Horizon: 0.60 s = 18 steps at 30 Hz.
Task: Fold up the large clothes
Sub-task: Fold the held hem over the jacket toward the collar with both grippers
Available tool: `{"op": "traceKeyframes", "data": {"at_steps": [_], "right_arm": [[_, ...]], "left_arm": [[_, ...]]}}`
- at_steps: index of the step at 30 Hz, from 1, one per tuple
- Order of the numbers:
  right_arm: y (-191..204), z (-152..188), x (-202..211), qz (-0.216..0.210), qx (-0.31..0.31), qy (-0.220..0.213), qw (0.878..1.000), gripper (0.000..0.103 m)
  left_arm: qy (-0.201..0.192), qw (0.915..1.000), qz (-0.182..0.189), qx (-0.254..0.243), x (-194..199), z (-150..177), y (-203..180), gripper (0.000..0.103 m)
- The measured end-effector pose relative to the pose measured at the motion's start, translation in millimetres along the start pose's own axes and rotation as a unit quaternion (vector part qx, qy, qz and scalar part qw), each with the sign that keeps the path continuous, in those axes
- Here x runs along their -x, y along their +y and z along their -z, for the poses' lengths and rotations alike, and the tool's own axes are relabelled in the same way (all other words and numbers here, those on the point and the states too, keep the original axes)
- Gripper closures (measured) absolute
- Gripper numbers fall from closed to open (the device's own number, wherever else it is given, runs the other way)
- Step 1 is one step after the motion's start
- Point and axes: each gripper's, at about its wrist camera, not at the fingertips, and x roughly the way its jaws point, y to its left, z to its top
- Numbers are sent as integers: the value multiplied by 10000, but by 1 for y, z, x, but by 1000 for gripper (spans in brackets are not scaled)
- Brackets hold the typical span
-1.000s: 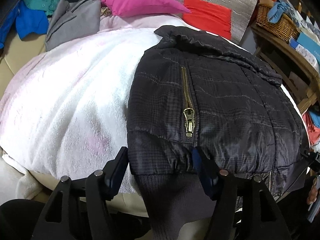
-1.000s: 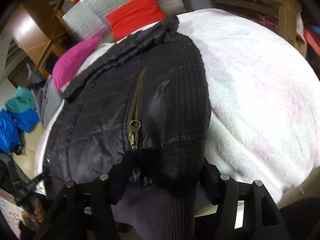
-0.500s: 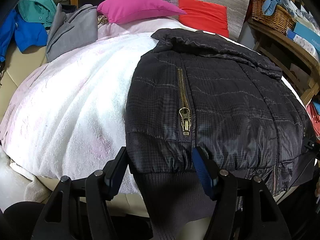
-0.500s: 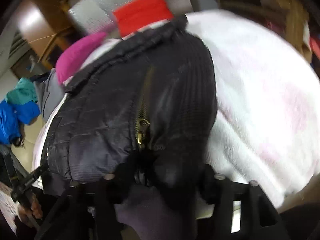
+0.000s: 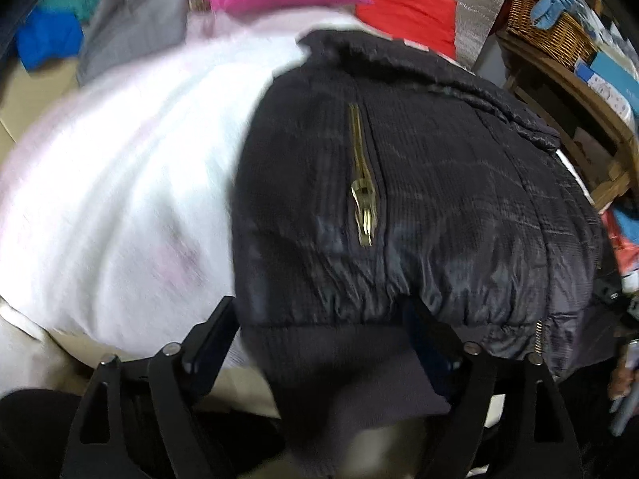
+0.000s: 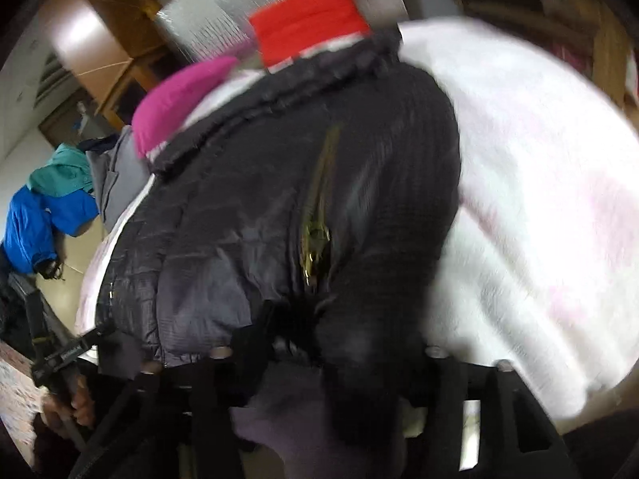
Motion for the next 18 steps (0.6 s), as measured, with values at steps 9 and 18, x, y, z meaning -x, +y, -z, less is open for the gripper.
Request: {"op": "traceKeyframes", "data": {"at_steps": [9, 18], "right_arm": [[22, -6, 24, -112, 700, -567, 9959, 77], [62, -52, 80, -611, 1280, -1647, 9761, 81]], "left_arm": [[-461, 9972, 580, 42, 23, -6, 3, 60], [-1076, 9861, 1263, -13, 72, -65, 3, 70]]}}
